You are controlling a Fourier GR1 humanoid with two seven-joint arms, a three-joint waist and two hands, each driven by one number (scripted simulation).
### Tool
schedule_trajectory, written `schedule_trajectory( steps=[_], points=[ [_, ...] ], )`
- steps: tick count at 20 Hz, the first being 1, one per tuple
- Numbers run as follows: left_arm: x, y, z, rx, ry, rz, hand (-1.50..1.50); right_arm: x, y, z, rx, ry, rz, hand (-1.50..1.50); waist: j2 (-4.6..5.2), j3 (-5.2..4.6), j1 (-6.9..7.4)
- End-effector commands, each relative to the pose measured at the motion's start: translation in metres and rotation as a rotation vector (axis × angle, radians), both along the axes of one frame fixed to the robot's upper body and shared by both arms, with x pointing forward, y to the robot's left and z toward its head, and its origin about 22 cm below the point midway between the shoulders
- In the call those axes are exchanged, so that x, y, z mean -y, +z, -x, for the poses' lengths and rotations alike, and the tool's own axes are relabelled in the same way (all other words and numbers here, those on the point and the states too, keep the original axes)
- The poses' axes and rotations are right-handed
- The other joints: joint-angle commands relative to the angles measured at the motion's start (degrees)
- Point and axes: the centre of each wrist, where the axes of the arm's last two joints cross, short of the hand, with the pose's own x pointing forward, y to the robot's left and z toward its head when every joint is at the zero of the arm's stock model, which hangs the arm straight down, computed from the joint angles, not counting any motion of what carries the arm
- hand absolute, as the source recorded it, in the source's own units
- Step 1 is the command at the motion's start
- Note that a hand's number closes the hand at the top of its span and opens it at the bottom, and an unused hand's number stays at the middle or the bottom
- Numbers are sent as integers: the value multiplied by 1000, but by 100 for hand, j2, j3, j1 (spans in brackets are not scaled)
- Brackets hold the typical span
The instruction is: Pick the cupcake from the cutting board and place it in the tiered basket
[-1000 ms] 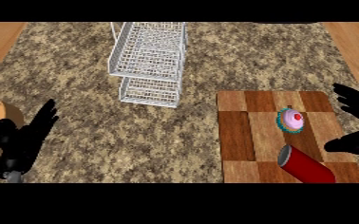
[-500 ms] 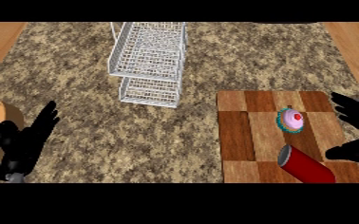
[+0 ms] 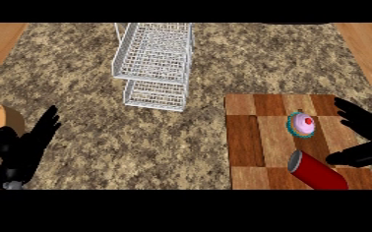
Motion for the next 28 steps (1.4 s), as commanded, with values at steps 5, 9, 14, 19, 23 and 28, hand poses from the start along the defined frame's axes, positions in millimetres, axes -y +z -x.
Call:
schedule_trajectory(
  steps=[5, 9, 14, 19, 23, 28],
  points=[
    [9, -6, 1, 13, -7, -2, 0, -20, -32, -18, 21, 19, 3, -150, 4, 1, 12],
    [-5, 8, -9, 4, 15, 9, 0, -41, -19, -19, 27, -4, 8, -150, 0, 0, 3],
    [-8, 16, 2, 20, 1, -11, 0, -39, -50, -23, 7, -7, -3, -150, 0, 2, 19],
    [-4, -7, 8, 17, 7, 4, 0, -50, -60, -19, 10, 8, -17, -150, 2, 0, 4],
    [1, 5, -12, -3, -4, 8, 0, -75, -53, -37, 12, 25, -33, -150, 4, 0, 6],
    [-10, -4, -5, 10, 9, -3, 0, -67, -71, -25, 91, 133, -9, 150, 11, 1, 7]
  ],
)
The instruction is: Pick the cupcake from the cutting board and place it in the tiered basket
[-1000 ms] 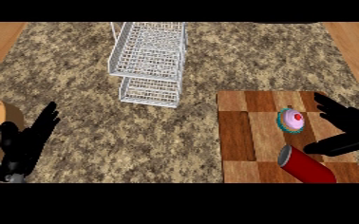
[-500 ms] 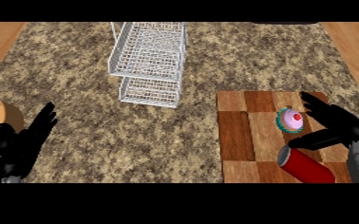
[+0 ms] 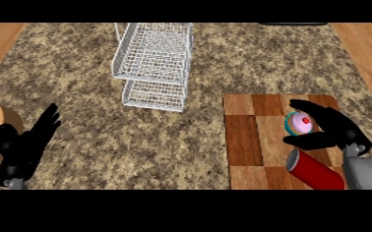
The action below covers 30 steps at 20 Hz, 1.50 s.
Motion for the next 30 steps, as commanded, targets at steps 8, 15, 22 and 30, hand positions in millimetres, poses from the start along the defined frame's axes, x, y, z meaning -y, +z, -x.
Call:
schedule_trajectory(
  steps=[8, 15, 22, 30],
  points=[
    [-15, 6, -4, 2, 2, 0, 0, -17, -6, 4, 186, -82, -20, 150, 38, 63, 4],
    [15, 8, -11, 4, -81, -9, 0, -166, 42, -23, 347, 164, 208, 150, 8, -45, 672],
    [28, 11, -22, 9, -161, -19, 0, -261, 75, -23, 445, 258, 467, 150, -47, -102, 1063],
    [35, 7, -26, -23, -174, -2, 0, -321, 130, -18, 657, 45, 734, 150, -120, -49, 1020]
  ],
)
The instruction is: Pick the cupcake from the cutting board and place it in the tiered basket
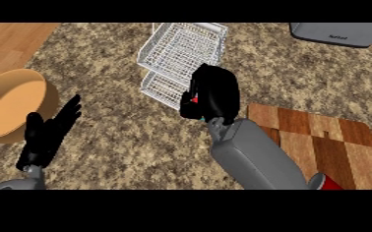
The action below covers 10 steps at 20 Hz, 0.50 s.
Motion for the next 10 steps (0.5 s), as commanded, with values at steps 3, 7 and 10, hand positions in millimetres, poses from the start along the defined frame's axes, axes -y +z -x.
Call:
schedule_trajectory(
  steps=[3, 7, 10],
  points=[
    [7, 1, -8, -13, -19, 11, 0, -48, 50, 7, 253, -138, 85, 150, -23, 29, 21],
    [11, 0, -10, 0, -23, 5, 0, -64, 72, 6, 331, -199, 83, 150, 56, 52, 74],
    [12, 3, -14, 6, -23, 4, 0, -73, 94, 4, 388, -237, 62, 150, 80, 60, 73]
  ],
)
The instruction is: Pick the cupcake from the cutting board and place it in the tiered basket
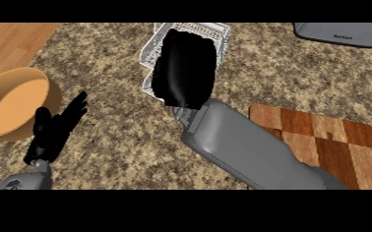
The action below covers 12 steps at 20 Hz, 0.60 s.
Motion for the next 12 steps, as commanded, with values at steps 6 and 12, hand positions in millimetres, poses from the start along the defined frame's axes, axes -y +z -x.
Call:
schedule_trajectory(
  steps=[6, 12],
  points=[
    [9, 1, -10, 6, -7, 12, 0, -32, 53, -9, 123, -218, -124, 150, 137, 22, 19],
    [8, 8, -19, 28, -3, -7, 0, -42, 66, -30, 155, -257, -85, 150, 210, 29, -21]
  ],
)
